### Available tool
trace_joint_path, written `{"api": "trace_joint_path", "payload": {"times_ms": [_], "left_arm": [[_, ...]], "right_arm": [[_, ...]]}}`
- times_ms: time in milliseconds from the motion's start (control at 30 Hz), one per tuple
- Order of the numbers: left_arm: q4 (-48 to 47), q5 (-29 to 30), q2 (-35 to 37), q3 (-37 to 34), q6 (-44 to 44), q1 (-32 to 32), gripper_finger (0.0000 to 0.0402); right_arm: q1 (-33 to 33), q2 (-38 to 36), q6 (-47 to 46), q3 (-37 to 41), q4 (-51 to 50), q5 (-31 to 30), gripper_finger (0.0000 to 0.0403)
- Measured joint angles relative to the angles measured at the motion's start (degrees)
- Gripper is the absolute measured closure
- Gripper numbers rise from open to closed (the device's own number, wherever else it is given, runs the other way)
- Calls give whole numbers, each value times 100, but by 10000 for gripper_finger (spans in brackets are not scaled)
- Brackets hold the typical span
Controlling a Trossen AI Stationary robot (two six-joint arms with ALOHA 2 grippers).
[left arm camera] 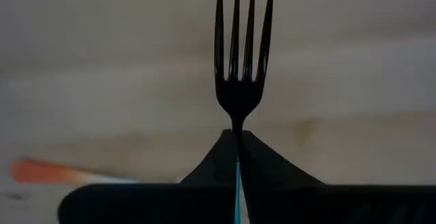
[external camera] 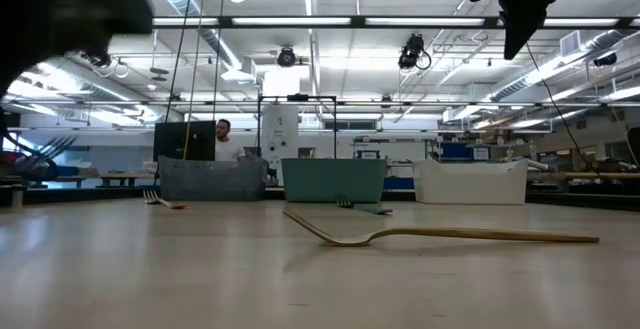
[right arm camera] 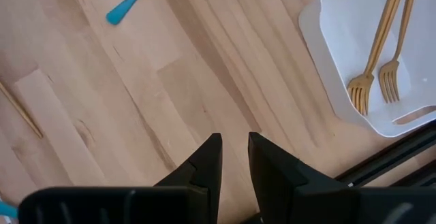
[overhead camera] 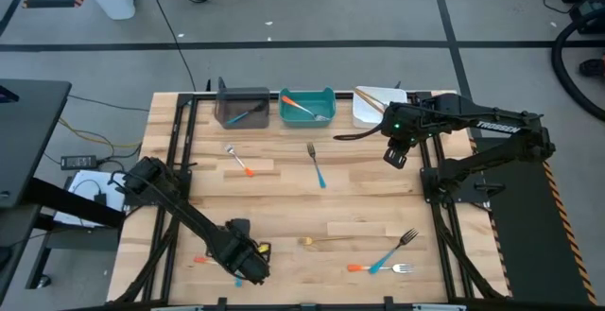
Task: Sort silverware by color (type)
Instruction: Put the bottom left blue fork into the black bin
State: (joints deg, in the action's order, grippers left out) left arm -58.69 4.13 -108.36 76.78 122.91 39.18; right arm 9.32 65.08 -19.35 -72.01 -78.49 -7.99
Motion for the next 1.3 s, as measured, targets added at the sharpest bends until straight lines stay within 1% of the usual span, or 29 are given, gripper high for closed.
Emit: {"api": "trace_joint_path", "payload": {"times_ms": [100, 200, 333, 467, 567, 700, 800, 967, 1033, 1100, 1233, 1300], "left_arm": [[-359, 467, 252, 216, -337, -248, 391], [-710, 1070, 553, 413, -850, -617, 391], [-819, 1818, 962, 488, -1838, -1245, 391], [-1341, 2121, 1260, 493, -3094, -2163, 392], [-1468, 2181, 1425, 494, -4368, -3013, 392], [-1254, 2259, 1549, 494, -6163, -4227, 392], [-924, 2436, 1559, 494, -7442, -5147, 389], [-203, 2425, 1576, 494, -9431, -6517, 387], [35, 2301, 1576, 494, -10089, -6988, 387], [184, 2045, 1571, 494, -10716, -7402, 387], [398, 1857, 1535, 472, -11778, -8017, 387], [725, 1702, 1537, 392, -12154, -8245, 387]], "right_arm": [[0, 0, 4, 0, 148, 0, 323], [0, 3, 139, 0, 433, 2, 323], [0, 4, 331, 0, 839, 39, 323], [0, 4, 492, 0, 1164, 47, 323], [9, 7, 581, 0, 1391, 41, 323], [68, 9, 603, 0, 1660, 11, 323], [141, 11, 603, 0, 1830, 7, 323], [318, 29, 603, 0, 2097, 2, 323], [398, 43, 603, 0, 2187, -2, 323], [467, 48, 601, 0, 2252, -6, 323], [577, 46, 546, 0, 2351, -9, 323], [621, 46, 541, 0, 2359, -9, 323]]}}
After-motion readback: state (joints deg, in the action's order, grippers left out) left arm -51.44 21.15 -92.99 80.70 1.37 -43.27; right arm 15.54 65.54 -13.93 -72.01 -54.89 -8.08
